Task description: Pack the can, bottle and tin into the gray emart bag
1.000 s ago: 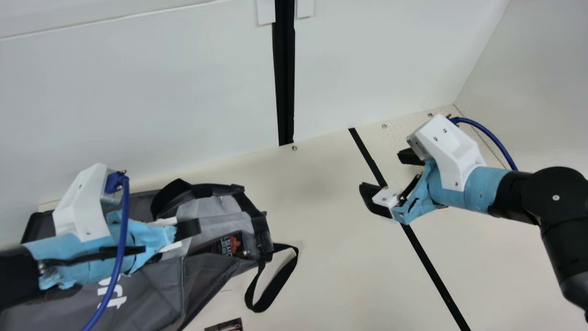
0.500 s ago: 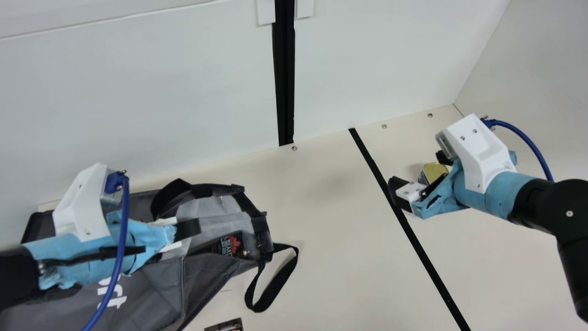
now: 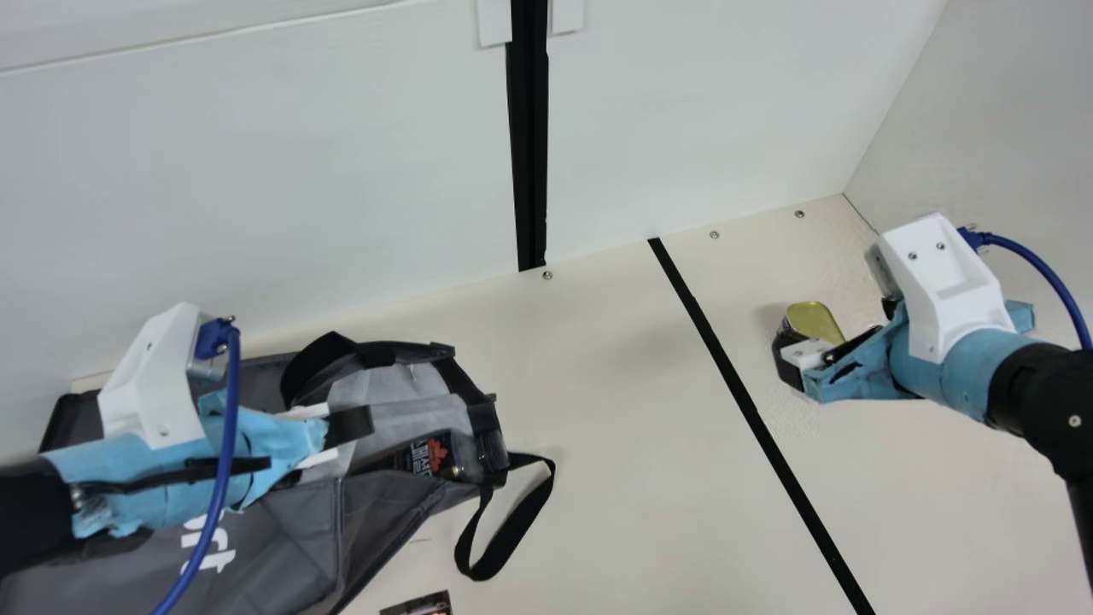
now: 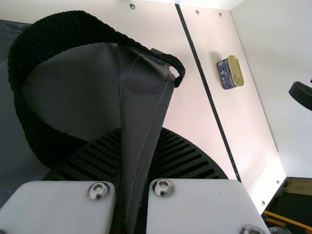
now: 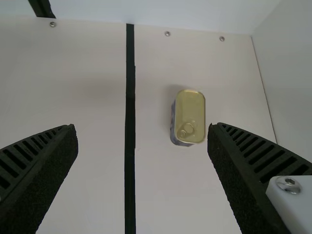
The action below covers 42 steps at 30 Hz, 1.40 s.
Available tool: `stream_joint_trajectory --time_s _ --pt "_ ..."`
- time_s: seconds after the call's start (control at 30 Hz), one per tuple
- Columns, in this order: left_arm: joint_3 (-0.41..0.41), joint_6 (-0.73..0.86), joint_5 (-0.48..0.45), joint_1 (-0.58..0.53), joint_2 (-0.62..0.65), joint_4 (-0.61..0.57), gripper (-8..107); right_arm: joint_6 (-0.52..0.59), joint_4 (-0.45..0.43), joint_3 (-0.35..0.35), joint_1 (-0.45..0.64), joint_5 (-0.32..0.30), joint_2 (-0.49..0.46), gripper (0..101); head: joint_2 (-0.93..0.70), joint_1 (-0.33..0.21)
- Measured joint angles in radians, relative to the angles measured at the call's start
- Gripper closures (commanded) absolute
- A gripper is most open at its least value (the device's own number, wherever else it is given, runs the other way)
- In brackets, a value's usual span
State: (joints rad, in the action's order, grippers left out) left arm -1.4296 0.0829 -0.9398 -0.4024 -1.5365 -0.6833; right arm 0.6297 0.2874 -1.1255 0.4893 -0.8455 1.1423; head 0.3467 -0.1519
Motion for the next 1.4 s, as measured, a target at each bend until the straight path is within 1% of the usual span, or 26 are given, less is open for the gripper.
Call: stream_joint_trajectory --time_s 0.33,0.63,0.73,1.03,1.4 --pt "0.0 0.0 0.0 0.0 0.0 0.0 89 -0.152 -0.136 -0.024 -0.004 -0.064 -0.033 10 0.002 0.0" --pt "0.0 0.0 0.0 0.0 0.0 0.0 89 -0.232 -0.219 -0.045 -0.01 -0.125 -0.059 10 0.002 0.0" --pt "0.0 0.0 0.0 0.0 0.0 0.0 89 -0.251 -0.245 -0.052 -0.014 -0.137 -0.067 10 0.002 0.0" --pt "0.0 0.0 0.0 0.0 0.0 0.0 89 -0.293 -0.298 -0.07 -0.022 -0.186 -0.086 10 0.0 0.0" --pt "0.0 0.0 0.0 0.0 0.0 0.0 89 -0.312 -0.322 -0.078 -0.028 -0.229 -0.104 10 0.002 0.0"
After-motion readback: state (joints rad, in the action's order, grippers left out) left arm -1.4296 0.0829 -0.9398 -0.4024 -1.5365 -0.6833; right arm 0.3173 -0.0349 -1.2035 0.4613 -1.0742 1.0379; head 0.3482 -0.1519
